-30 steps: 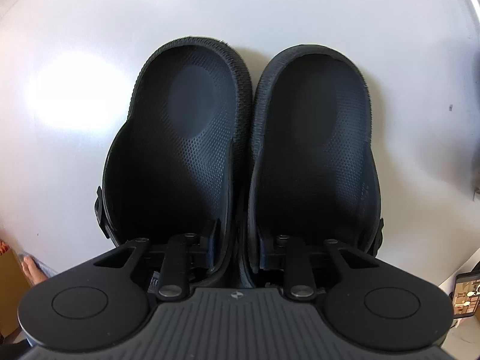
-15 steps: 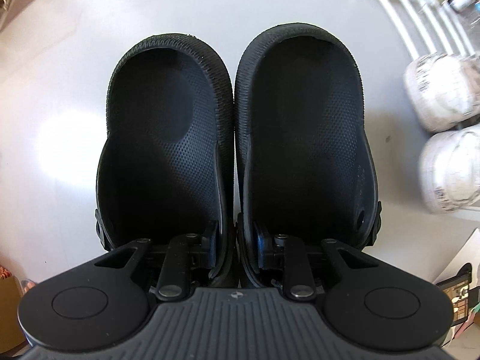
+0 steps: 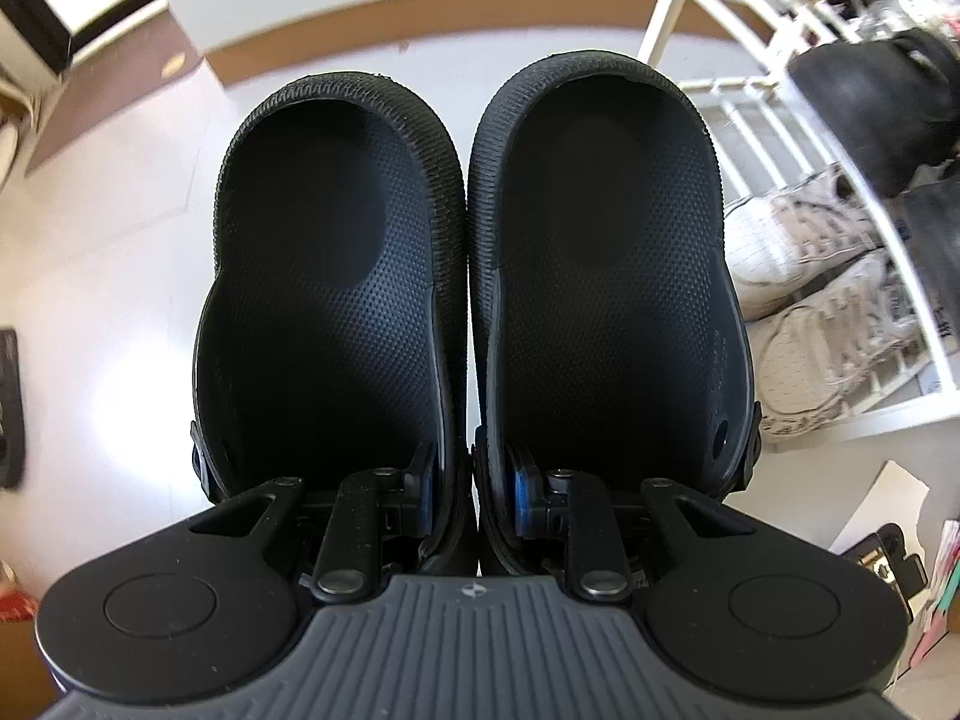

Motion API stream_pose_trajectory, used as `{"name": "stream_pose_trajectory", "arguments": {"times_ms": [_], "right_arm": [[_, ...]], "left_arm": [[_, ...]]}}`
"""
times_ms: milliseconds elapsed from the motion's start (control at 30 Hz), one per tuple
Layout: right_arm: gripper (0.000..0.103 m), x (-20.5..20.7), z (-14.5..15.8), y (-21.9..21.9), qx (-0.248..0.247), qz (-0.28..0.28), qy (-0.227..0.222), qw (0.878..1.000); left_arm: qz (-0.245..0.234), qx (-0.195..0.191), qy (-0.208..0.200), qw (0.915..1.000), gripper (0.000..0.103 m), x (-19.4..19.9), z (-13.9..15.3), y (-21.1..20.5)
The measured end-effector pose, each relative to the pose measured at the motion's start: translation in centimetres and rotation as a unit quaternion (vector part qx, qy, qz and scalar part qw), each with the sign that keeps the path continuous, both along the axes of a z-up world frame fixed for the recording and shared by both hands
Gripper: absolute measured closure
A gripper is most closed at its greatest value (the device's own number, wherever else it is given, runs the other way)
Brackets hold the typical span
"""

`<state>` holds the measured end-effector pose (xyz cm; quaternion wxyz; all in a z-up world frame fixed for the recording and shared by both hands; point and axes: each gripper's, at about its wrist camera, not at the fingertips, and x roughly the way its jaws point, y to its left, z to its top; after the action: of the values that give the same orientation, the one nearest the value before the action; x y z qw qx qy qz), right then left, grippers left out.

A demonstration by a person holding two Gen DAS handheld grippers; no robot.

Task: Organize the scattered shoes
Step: 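Lift the black clogs with the right gripper, then carry the black clogs with the right gripper up toward the white rack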

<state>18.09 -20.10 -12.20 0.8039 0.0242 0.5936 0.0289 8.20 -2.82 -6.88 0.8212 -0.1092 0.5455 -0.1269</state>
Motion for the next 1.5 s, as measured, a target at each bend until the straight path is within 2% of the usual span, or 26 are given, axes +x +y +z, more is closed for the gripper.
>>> {"name": "stream_pose_trajectory", "arguments": {"times_ms": [67, 100, 167, 233, 400, 467, 567, 667, 767, 833, 900, 1067, 1167, 1200, 1333, 1400, 1500], "right_arm": [[0.077, 0.2, 0.6, -1.1, -0.001, -0.004, -0.008, 1.000], [0.077, 0.0, 2.2, -1.2, -0.001, -0.010, -0.020, 1.000], [0.077, 0.4, 1.6, -4.3, -0.001, -0.015, -0.038, 0.999], [0.077, 0.4, 3.3, -4.7, -0.003, -0.023, -0.055, 0.998], [0.077, -2.3, 11.3, -8.0, -0.016, -0.047, -0.107, 0.993], [0.077, -2.3, 12.1, -8.9, -0.019, -0.052, -0.118, 0.991], [0.077, -2.9, 16.1, -9.3, -0.033, -0.070, -0.160, 0.984], [0.077, -2.3, 17.0, -7.8, -0.039, -0.076, -0.184, 0.979], [0.077, -2.3, 19.2, -8.0, -0.044, -0.079, -0.205, 0.974], [0.077, -1.7, 19.2, -8.3, -0.051, -0.086, -0.224, 0.969], [0.077, -2.8, 21.8, -10.4, -0.051, -0.089, -0.232, 0.967], [0.077, -2.8, 24.2, -9.8, -0.050, -0.100, -0.253, 0.961], [0.077, -3.0, 26.9, -10.2, -0.048, -0.103, -0.269, 0.956], [0.077, -5.5, 23.8, -12.4, -0.047, -0.104, -0.273, 0.955], [0.077, -3.1, 27.5, -11.9, -0.045, -0.110, -0.288, 0.950], [0.077, -2.9, 30.1, -13.4, -0.042, -0.125, -0.302, 0.944], [0.077, -2.3, 32.3, -14.2, -0.039, -0.143, -0.313, 0.938]], "left_arm": [[-0.004, -0.003, -0.005, 1.0000, 0.014, -0.3, 0.3, -0.4], [-0.006, -0.006, -0.009, 0.9999, 0.014, -0.4, 0.6, -0.6], [-0.010, -0.011, -0.015, 0.9998, 0.014, -0.7, 1.0, -0.9], [-0.013, -0.015, -0.021, 0.9996, 0.014, -0.9, 1.4, -1.2], [-0.018, -0.027, -0.031, 0.9990, 0.014, -1.5, 2.2, -1.5], [-0.018, -0.029, -0.036, 0.9988, 0.014, -1.6, 2.5, -1.5], [-0.017, -0.029, -0.040, 0.9986, 0.014, -1.7, 2.7, -1.4], [-0.013, -0.027, -0.041, 0.9987, 0.014, -1.8, 2.5, -1.2], [-0.008, -0.031, -0.042, 0.9986, 0.014, -1.7, 2.6, -1.1], [-0.005, -0.035, -0.044, 0.9984, 0.014, -1.7, 2.8, -1.1], [-0.001, -0.038, -0.045, 0.9983, 0.014, -1.6, 2.9, -1.2], [-0.006, -0.042, -0.048, 0.9980, 0.014, -1.9, 3.1, -1.8], [-0.013, -0.039, -0.048, 0.9980, 0.014, -2.0, 3.0, -2.3], [-0.014, -0.039, -0.048, 0.9980, 0.014, -1.9, 2.9, -2.3], [-0.012, -0.038, -0.047, 0.9981, 0.014, -2.2, 3.0, -2.0], [-0.009, -0.040, -0.047, 0.9981, 0.014, -2.3, 3.2, -1.7], [-0.004, -0.039, -0.047, 0.9982, 0.014, -2.2, 3.2, -1.4]]}}
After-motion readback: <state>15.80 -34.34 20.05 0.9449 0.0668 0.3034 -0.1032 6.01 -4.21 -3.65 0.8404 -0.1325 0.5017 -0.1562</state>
